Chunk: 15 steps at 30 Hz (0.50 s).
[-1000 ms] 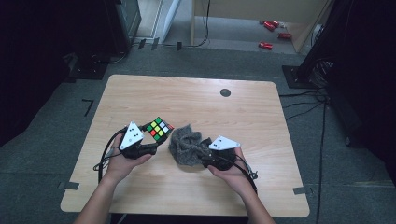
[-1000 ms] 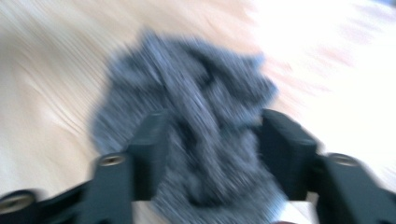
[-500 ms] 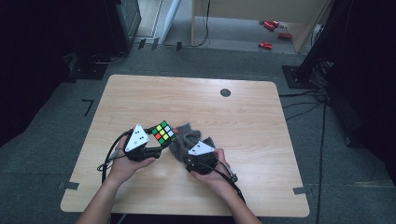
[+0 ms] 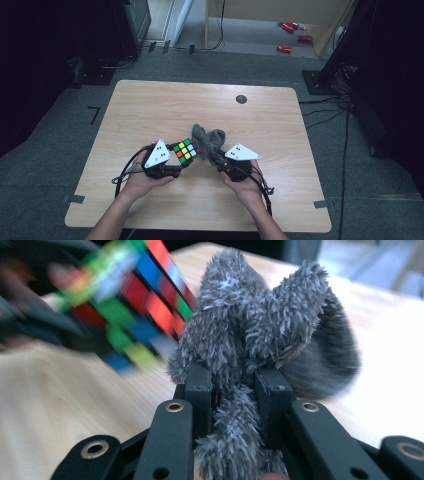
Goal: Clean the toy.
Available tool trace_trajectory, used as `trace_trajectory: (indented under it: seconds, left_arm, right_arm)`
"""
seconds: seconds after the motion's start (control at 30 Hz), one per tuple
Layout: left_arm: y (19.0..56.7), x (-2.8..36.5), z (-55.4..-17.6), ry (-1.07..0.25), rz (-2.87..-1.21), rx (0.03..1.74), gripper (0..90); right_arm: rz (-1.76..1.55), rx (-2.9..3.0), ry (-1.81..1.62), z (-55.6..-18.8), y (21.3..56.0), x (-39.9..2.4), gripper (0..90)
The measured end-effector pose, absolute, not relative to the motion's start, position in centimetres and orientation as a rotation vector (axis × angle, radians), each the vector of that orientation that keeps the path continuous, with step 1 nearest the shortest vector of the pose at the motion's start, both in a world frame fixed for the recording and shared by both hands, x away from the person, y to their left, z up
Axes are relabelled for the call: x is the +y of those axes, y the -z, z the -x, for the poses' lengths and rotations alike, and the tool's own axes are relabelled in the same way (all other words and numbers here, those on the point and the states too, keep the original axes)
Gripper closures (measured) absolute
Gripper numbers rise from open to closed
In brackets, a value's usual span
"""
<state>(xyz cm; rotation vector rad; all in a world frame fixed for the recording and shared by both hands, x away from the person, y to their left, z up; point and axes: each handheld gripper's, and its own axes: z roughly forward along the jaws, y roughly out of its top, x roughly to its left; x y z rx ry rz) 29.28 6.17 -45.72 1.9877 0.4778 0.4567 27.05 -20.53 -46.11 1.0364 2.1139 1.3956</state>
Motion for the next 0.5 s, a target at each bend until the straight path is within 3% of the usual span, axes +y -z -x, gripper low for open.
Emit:
trace_trajectory:
  seconds: [0.23, 0.5]
  left_arm:
    - [45.7, 4.6, -28.1, -0.389, -2.015, 0.358, 35.1]
    - [45.0, 5.0, -28.0, -0.397, -1.967, 0.376, 35.1]
  right_arm:
    - [-0.973, 2.065, -1.527, -26.0, 44.3, -20.3, 73.9]
    - [-1.051, 2.085, -1.482, -26.7, 45.6, -20.7, 73.8]
